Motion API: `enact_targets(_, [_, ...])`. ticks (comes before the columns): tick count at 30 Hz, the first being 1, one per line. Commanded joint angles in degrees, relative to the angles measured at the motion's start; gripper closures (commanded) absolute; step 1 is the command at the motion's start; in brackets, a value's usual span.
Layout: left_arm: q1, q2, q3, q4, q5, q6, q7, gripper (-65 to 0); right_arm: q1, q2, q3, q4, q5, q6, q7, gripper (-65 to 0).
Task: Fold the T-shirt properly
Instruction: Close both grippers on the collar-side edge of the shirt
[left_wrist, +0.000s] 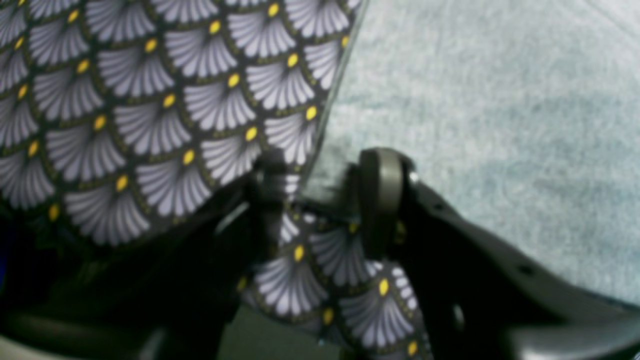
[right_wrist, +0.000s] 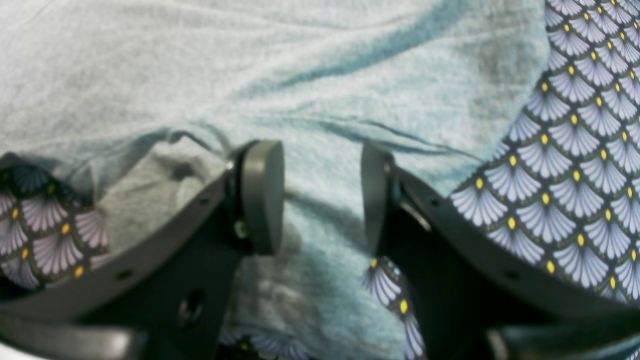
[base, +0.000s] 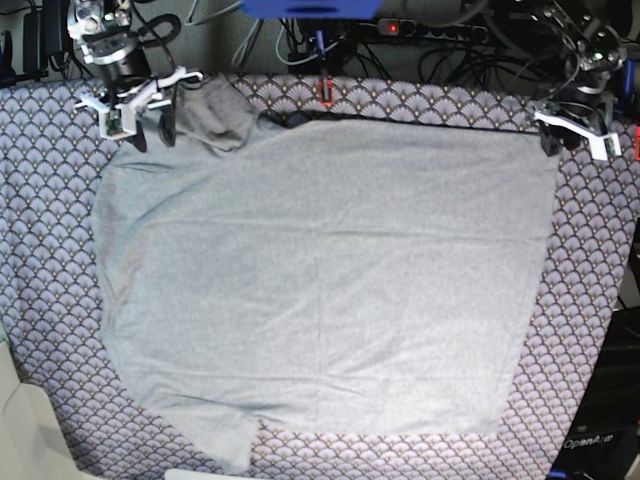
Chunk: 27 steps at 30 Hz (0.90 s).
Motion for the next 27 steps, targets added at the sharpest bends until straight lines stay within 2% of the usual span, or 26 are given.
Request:
enact_targets(1, [0.13, -0.17, 0.03, -0.09, 0.87, -0.14, 1.56, -23.9, -0.21, 0.43, 0.39, 0.80, 0.25, 0.37, 1.48, -26.9])
enact_targets(6, [0.13, 0.27, 0.03, 1.06, 0.61, -0.14, 1.56, -22.3, -0.13, 0.43, 0.39, 0.80, 0.25, 0.37, 1.48, -26.9])
enact_targets(8, [0.22, 0.36, 0.03, 2.11, 0.61, -0.23, 1.65, -14.8, -0.04, 0.43, 0.39, 0.80, 0.25, 0.37, 1.48, -26.9])
enact_targets(11, [0.22, 0.36, 0.03, 2.46, 0.87, -0.23, 1.73, -0.1, 0.14, 0.43, 0.39, 0.80, 0.25, 0.37, 1.48, -26.9])
enact_targets(16, [-1.02, -0.25, -0.15, 2.37, 0.61, -0.23, 8.86, 0.0, 0.49, 0.43, 0.56, 0.80, 0.25, 0.37, 1.48, -27.4])
enact_targets(24, [-1.63, -0.08, -0.06, 4.92, 0.87, -0.23, 10.44, 0.0, 1.81, 0.26, 4.96, 0.88, 0.43, 0.46, -0.02, -27.4])
enact_targets(26, [-1.54, 0.01, -0.06, 5.80, 0.87, -0.23, 10.44, 0.0, 3.21, 0.26, 5.84, 0.88, 0.78, 2.04, -3.18, -27.5])
enact_targets(27, [-1.54, 0.01, 0.03, 5.98, 0.87, -0.23, 10.44, 0.0, 3.92, 0.17, 6.81, 0.80, 1.83, 4.15, -4.68, -27.5])
